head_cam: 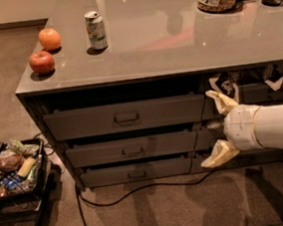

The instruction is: Open middle drawer

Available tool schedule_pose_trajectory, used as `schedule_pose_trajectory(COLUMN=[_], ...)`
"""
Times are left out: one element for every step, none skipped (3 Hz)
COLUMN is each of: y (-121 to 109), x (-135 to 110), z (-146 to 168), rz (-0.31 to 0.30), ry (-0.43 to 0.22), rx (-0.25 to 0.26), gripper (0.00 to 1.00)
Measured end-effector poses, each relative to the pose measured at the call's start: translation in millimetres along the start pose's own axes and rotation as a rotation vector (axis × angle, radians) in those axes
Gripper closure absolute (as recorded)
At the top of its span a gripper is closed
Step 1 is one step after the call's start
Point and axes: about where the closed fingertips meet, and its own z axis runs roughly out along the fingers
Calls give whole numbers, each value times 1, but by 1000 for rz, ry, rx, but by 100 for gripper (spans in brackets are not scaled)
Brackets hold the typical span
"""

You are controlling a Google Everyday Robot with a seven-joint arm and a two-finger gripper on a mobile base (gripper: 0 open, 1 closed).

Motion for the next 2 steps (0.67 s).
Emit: schedule_pose_trajectory(y=[0,6], x=[0,6], z=[0,10], rz=[0,9], ry=[0,8], rx=[0,-17], gripper=[0,0])
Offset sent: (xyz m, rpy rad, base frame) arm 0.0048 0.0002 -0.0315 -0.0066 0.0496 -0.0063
